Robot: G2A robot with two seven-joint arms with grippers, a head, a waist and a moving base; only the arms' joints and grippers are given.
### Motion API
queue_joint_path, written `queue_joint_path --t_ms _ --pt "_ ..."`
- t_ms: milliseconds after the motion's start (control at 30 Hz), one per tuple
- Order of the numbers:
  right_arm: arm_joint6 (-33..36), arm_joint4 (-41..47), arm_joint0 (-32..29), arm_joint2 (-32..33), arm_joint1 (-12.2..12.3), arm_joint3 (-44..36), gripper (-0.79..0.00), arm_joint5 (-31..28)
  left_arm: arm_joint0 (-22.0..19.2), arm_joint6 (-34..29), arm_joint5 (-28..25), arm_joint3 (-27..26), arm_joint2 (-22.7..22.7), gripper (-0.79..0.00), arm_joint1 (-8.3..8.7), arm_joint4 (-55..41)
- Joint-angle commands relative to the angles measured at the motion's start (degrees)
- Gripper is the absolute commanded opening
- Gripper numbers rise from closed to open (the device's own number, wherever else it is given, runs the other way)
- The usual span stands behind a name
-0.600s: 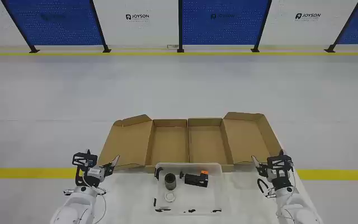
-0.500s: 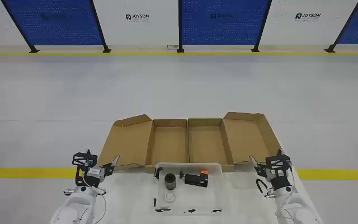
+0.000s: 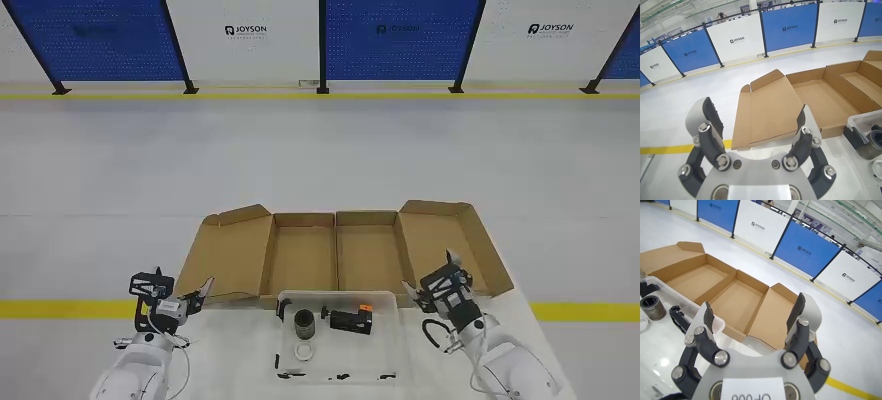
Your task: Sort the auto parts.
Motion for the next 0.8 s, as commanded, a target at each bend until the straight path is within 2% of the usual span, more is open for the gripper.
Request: queue_joint_path --t_ms 0,233,267,333,400,600,767 --pt "2.03 -0.69 0.8 -0.82 -0.05 -0.18 0.0 0.01 0.0 0.0 0.0 0.0 0.0 0.0 0.0 0.0" --pt "2.03 -0.69 0.8 -0.82 -0.05 -0.18 0.0 0.01 0.0 0.0 0.0 0.0 0.0 0.0 0.0 0.0" --pt "2.12 -0.52 0.75 -1.15 -0.02 -0.03 0.0 -1.08 0.0 0.0 0.0 0.0 0.0 0.0 0.0 0.0" --pt "4.07 0.69 2.48 -2.17 0.29 0.46 0.0 -9.36 0.0 0.0 0.0 0.0 0.0 0.0 0.0 0.0" --pt "6.68 1.72 4.75 -3.09 0.45 1.03 0.0 -14.57 0.0 0.0 0.0 0.0 0.0 0.0 0.0 0.0" --pt "18.08 6.83 10.59 -7.48 0.32 2.07 0.0 -21.6 0.0 0.0 0.0 0.0 0.0 0.0 0.0 0.0" --pt "26.07 7.25 13.05 -11.38 0.24 0.44 0.0 -23.9 0.0 0.0 0.0 0.0 0.0 0.0 0.0 0.0"
